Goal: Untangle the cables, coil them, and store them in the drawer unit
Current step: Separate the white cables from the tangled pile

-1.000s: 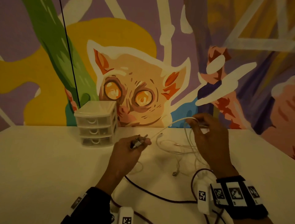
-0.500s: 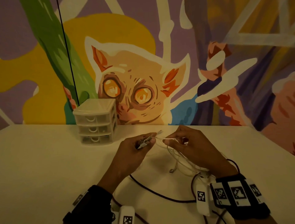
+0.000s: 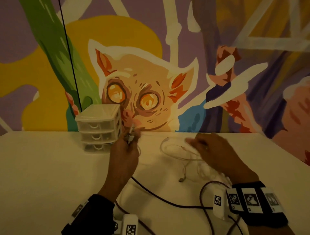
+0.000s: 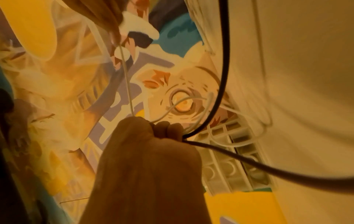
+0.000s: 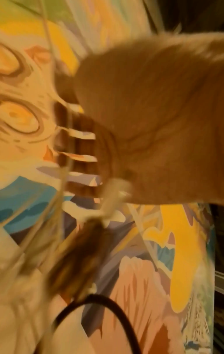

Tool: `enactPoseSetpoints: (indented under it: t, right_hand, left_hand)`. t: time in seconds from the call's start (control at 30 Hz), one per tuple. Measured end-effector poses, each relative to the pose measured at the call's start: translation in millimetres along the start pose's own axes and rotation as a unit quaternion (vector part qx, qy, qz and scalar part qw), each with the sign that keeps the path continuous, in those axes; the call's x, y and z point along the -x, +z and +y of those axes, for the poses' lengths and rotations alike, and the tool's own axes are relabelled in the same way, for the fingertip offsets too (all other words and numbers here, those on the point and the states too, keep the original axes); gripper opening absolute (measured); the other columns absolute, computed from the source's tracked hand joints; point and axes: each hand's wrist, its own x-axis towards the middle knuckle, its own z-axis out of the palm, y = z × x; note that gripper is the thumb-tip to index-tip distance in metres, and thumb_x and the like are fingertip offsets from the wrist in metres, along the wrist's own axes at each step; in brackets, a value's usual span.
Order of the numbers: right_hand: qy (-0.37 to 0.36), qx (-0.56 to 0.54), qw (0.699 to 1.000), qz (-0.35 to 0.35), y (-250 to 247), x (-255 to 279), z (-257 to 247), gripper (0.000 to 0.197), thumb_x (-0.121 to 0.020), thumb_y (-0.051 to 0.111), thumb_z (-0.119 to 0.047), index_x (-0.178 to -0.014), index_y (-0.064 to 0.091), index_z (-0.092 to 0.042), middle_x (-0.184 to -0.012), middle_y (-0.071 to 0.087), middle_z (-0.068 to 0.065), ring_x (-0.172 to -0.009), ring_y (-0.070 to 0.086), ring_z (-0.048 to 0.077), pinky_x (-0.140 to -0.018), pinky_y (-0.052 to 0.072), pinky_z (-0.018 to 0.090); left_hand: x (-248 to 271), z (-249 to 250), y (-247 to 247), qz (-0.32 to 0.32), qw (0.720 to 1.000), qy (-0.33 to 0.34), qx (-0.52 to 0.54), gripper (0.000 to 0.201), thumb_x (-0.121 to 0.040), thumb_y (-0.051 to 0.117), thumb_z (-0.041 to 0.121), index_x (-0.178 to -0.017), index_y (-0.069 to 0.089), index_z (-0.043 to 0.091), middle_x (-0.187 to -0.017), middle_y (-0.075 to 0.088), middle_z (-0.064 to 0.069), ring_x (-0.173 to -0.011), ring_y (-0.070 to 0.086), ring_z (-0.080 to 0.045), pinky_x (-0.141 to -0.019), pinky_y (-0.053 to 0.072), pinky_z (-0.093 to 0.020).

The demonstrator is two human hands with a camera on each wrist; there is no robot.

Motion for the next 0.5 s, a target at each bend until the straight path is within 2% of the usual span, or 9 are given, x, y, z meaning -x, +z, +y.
enactPoseSetpoints:
  t: [0.07, 0.13, 0.2, 0.23, 0.3, 0.33, 0.4, 0.43, 0.5]
  right_hand:
    - [-0.019, 0.016, 0.991, 0.135, -5.1, -2.7, 4.5, 0.04, -0.103, 0.048, -0.057, -0.074, 0.048, -0.029, -0.057, 0.047, -0.008, -0.058, 0.052, 0.018, -0.056, 0.049, 0.038]
    - [-0.026, -0.06, 0.977, 0.203, -5.2, -4.3, -1.3, 0.038, -0.105, 0.042, -0.052, -0.079, 0.05, -0.025, -0.061, 0.051, -0.004, -0.057, 0.052, 0.018, -0.053, 0.043, 0.034]
    - [-0.023, -0.099, 0.981, 0.167, 2.2, -5.8, -4.6, 0.037, -0.107, 0.04, -0.049, -0.089, 0.058, -0.022, -0.073, 0.057, -0.005, -0.063, 0.055, 0.012, -0.056, 0.04, 0.027]
    - [-0.024, -0.088, 0.987, 0.129, 5.8, -4.7, -3.2, 0.034, -0.108, 0.04, -0.047, -0.096, 0.063, -0.026, -0.081, 0.059, -0.008, -0.067, 0.056, 0.006, -0.06, 0.039, 0.024]
    - [-0.031, -0.059, 0.997, 0.033, 9.5, -1.4, 0.0, 0.027, -0.11, 0.043, -0.043, -0.103, 0.068, -0.036, -0.093, 0.063, -0.015, -0.077, 0.058, -0.003, -0.068, 0.039, 0.021]
    - [-0.033, -0.059, 0.998, -0.012, 9.6, 0.0, -0.1, 0.026, -0.11, 0.046, -0.041, -0.102, 0.071, -0.038, -0.096, 0.066, -0.017, -0.081, 0.06, -0.005, -0.072, 0.039, 0.019]
    - [-0.034, -0.101, 0.992, -0.075, 7.7, 2.7, -7.9, 0.026, -0.108, 0.051, -0.041, -0.1, 0.075, -0.038, -0.092, 0.068, -0.025, -0.081, 0.062, -0.007, -0.073, 0.039, 0.011]
    - [-0.033, -0.134, 0.987, -0.087, 6.2, 4.3, -14.5, 0.027, -0.107, 0.052, -0.042, -0.099, 0.077, -0.037, -0.084, 0.067, -0.025, -0.074, 0.06, -0.006, -0.07, 0.039, 0.01]
    - [-0.031, -0.191, 0.977, -0.09, 2.3, 5.6, -24.7, 0.029, -0.105, 0.052, -0.048, -0.099, 0.078, -0.039, -0.078, 0.066, -0.006, -0.061, 0.052, 0.003, -0.063, 0.039, 0.015]
  left_hand:
    - [-5.5, -6.5, -3.7, -0.013, 1.0, -0.008, -0.016, 0.014, -0.107, 0.058, 0.041, -0.101, 0.07, 0.038, -0.094, 0.072, 0.013, -0.084, 0.062, 0.002, -0.072, 0.043, -0.01]
    - [-5.8, -15.6, -1.9, -0.076, 0.996, -0.03, -0.046, 0.015, -0.104, 0.063, 0.04, -0.093, 0.072, 0.034, -0.092, 0.072, 0.016, -0.084, 0.063, 0.007, -0.078, 0.045, -0.015]
    - [-4.9, -25.0, 0.6, -0.109, 0.99, -0.037, -0.084, 0.015, -0.101, 0.069, 0.04, -0.096, 0.076, 0.027, -0.086, 0.074, 0.013, -0.077, 0.066, 0.005, -0.076, 0.047, -0.019]
    - [-4.8, -27.4, 0.6, -0.114, 0.989, -0.04, -0.086, 0.014, -0.099, 0.072, 0.038, -0.105, 0.077, 0.027, -0.087, 0.074, 0.011, -0.077, 0.066, 0.002, -0.076, 0.049, -0.019]
    - [-5.7, -28.5, -0.6, -0.118, 0.989, -0.045, -0.072, 0.031, -0.098, 0.075, 0.037, -0.129, 0.073, 0.036, -0.1, 0.073, 0.008, -0.089, 0.067, -0.006, -0.087, 0.053, -0.022]
    - [-6.1, -28.2, -0.8, -0.121, 0.989, -0.043, -0.067, 0.039, -0.098, 0.074, 0.041, -0.136, 0.069, 0.042, -0.103, 0.072, 0.007, -0.092, 0.066, -0.008, -0.092, 0.053, -0.023]
    - [-4.0, -26.1, 1.2, -0.138, 0.988, -0.019, -0.066, 0.039, -0.097, 0.072, 0.048, -0.137, 0.067, 0.05, -0.107, 0.074, 0.01, -0.096, 0.068, -0.007, -0.091, 0.052, -0.015]
    - [-1.1, -25.0, 3.1, -0.153, 0.986, -0.007, -0.072, 0.036, -0.098, 0.071, 0.05, -0.134, 0.069, 0.051, -0.105, 0.076, 0.011, -0.096, 0.07, -0.005, -0.086, 0.052, -0.011]
    - [3.1, -27.3, 7.4, -0.174, 0.979, 0.017, -0.106, 0.024, -0.099, 0.069, 0.051, -0.121, 0.076, 0.046, -0.096, 0.078, 0.008, -0.089, 0.07, -0.007, -0.079, 0.054, -0.016]
